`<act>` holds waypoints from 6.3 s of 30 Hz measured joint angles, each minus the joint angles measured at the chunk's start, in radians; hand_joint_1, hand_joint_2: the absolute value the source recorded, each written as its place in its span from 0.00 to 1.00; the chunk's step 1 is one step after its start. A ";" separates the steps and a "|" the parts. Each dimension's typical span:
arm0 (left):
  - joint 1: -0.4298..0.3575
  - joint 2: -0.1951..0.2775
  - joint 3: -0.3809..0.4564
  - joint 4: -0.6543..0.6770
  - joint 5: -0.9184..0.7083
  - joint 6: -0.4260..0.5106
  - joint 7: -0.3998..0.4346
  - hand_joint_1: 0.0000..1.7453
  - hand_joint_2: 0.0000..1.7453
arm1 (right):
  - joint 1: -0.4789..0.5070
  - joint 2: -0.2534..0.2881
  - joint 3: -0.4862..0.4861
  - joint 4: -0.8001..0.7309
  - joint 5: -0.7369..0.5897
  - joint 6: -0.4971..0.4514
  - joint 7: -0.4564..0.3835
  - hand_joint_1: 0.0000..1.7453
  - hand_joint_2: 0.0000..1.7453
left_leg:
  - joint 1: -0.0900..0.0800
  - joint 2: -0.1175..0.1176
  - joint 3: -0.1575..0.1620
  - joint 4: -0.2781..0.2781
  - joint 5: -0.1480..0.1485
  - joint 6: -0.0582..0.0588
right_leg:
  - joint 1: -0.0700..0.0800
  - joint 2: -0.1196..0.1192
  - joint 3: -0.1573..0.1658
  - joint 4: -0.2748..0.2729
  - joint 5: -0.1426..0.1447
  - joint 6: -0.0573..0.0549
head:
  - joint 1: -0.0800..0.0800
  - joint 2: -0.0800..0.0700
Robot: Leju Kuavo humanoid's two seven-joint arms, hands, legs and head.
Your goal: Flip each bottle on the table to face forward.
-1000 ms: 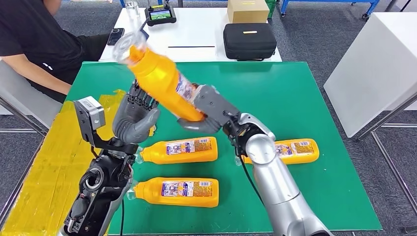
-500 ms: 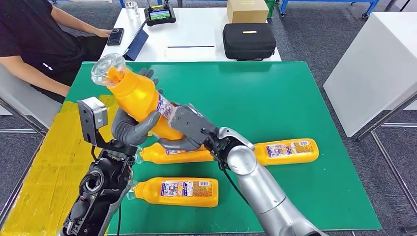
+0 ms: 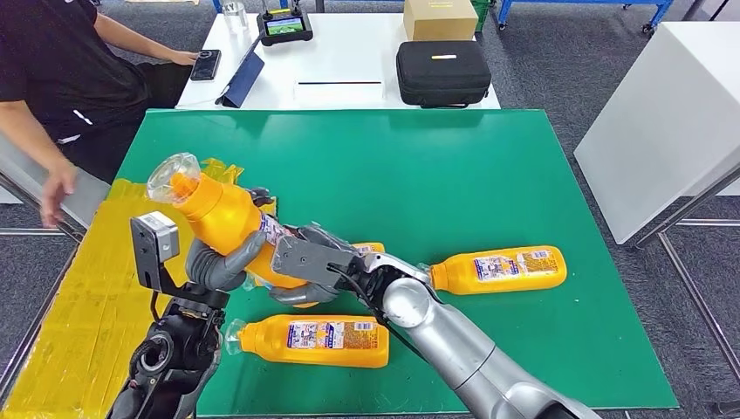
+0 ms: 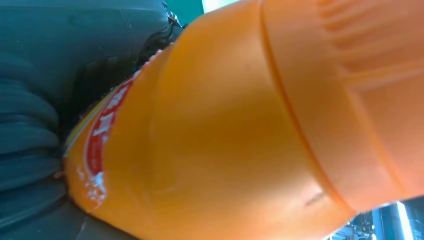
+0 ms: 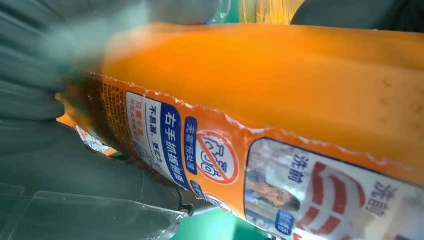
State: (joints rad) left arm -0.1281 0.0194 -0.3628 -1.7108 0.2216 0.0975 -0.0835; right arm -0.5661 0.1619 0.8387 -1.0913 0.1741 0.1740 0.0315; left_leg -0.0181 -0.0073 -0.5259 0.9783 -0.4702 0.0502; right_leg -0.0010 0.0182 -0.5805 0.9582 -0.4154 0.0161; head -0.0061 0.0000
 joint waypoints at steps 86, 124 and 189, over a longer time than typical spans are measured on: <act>0.090 0.164 0.186 0.168 -1.698 0.026 0.198 0.00 0.00 | 0.568 -0.360 -0.166 -0.673 0.465 0.151 0.073 0.00 1.00 | 0.000 -0.002 -0.001 0.000 0.000 0.000 | 0.000 -0.002 0.000 -0.001 0.000 0.000 | 0.000 0.000; 0.023 -0.014 0.297 0.013 -0.616 0.121 -0.007 0.00 0.00 | 0.336 -0.233 -0.183 -0.395 0.398 0.108 0.119 0.00 1.00 | 0.000 -0.002 -0.001 0.000 0.000 0.000 | 0.000 -0.002 0.000 0.000 0.000 0.000 | 0.000 0.000; -0.022 0.089 0.067 0.093 -0.143 0.363 -0.039 0.00 0.00 | 0.435 -0.317 -0.210 -0.413 0.100 -0.038 0.201 1.00 1.00 | 0.000 -0.002 0.002 0.000 0.002 -0.001 | 0.000 -0.002 0.004 -0.003 0.002 -0.002 | 0.000 0.000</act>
State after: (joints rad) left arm -0.1497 0.1082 -0.2958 -1.6183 0.0788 0.4607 -0.1222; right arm -0.1309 -0.1551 0.6287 -1.5047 0.2744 0.1356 0.2324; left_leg -0.0186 -0.0091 -0.5235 0.9780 -0.4684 0.0492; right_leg -0.0013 0.0163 -0.5762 0.9551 -0.4131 0.0138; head -0.0059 0.0000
